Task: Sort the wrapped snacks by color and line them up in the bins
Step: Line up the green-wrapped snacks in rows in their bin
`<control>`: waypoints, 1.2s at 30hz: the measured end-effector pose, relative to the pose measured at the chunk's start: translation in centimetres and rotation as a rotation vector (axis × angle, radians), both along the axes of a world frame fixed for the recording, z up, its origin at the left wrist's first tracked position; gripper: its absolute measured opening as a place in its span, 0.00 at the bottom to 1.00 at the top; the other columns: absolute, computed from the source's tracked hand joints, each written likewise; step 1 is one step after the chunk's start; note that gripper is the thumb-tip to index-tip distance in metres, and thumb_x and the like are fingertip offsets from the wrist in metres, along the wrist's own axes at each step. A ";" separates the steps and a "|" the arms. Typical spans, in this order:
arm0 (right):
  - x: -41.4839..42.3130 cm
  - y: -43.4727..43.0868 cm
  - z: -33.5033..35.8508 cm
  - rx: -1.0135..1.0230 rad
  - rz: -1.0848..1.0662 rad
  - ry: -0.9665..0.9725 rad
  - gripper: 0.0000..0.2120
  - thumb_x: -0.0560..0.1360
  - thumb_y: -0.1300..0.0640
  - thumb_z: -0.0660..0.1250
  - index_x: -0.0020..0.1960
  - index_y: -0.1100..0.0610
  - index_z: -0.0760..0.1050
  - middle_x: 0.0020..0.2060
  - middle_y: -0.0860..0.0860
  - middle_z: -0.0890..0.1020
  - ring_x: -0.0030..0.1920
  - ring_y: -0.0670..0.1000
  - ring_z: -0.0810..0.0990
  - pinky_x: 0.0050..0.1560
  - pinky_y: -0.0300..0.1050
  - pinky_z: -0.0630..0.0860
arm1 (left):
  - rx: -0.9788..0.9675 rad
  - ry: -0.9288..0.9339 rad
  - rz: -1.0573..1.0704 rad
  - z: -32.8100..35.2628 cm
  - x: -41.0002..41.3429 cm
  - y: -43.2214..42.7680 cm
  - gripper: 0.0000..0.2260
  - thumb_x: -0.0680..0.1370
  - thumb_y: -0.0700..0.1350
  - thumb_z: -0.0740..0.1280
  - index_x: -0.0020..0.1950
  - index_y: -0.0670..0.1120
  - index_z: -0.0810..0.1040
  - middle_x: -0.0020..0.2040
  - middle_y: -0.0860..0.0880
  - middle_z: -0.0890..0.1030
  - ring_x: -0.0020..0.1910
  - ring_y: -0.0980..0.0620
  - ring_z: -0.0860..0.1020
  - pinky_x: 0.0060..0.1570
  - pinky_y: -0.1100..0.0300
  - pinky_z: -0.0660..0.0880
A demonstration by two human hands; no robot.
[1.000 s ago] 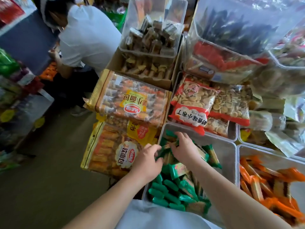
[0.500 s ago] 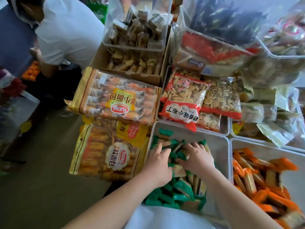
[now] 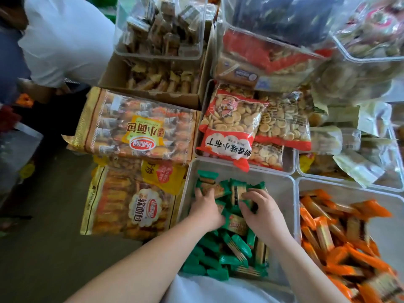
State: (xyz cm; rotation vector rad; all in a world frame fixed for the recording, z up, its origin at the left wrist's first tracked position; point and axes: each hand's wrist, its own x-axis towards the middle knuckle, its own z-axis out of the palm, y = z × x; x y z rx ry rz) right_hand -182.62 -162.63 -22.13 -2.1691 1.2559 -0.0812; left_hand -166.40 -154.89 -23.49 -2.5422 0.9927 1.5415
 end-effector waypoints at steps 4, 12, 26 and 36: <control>0.3 -0.4 0.6 0.054 -0.048 -0.067 0.15 0.80 0.51 0.71 0.65 0.52 0.80 0.60 0.45 0.82 0.61 0.49 0.79 0.62 0.47 0.78 | -0.071 0.152 0.147 0.1 0.0 1.1 0.47 0.72 0.53 0.76 0.83 0.64 0.51 0.75 0.50 0.69 0.67 0.44 0.75 0.65 0.48 0.78; 0.7 -1.5 -0.4 -0.234 0.228 -0.118 0.14 0.75 0.61 0.75 0.59 0.54 0.84 0.64 0.53 0.81 0.65 0.60 0.79 0.62 0.58 0.80 | -0.309 0.359 0.019 1.7 -1.8 2.1 0.48 0.75 0.46 0.71 0.80 0.74 0.42 0.76 0.58 0.70 0.64 0.51 0.78 0.59 0.59 0.77; 5.1 -1.2 0.5 -0.192 0.367 0.318 0.14 0.79 0.44 0.66 0.55 0.51 0.84 0.55 0.46 0.82 0.62 0.54 0.79 0.59 0.47 0.78 | -0.647 -0.130 0.182 4.3 3.1 7.2 0.11 0.83 0.45 0.66 0.64 0.49 0.82 0.58 0.53 0.82 0.52 0.57 0.79 0.52 0.69 0.76; 10.7 -0.9 -0.7 0.084 0.176 0.046 0.15 0.81 0.50 0.68 0.66 0.53 0.79 0.57 0.50 0.85 0.53 0.54 0.83 0.50 0.48 0.80 | -0.658 -0.071 0.271 4.8 4.8 8.9 0.10 0.82 0.45 0.67 0.63 0.50 0.82 0.54 0.56 0.81 0.51 0.60 0.80 0.52 0.67 0.78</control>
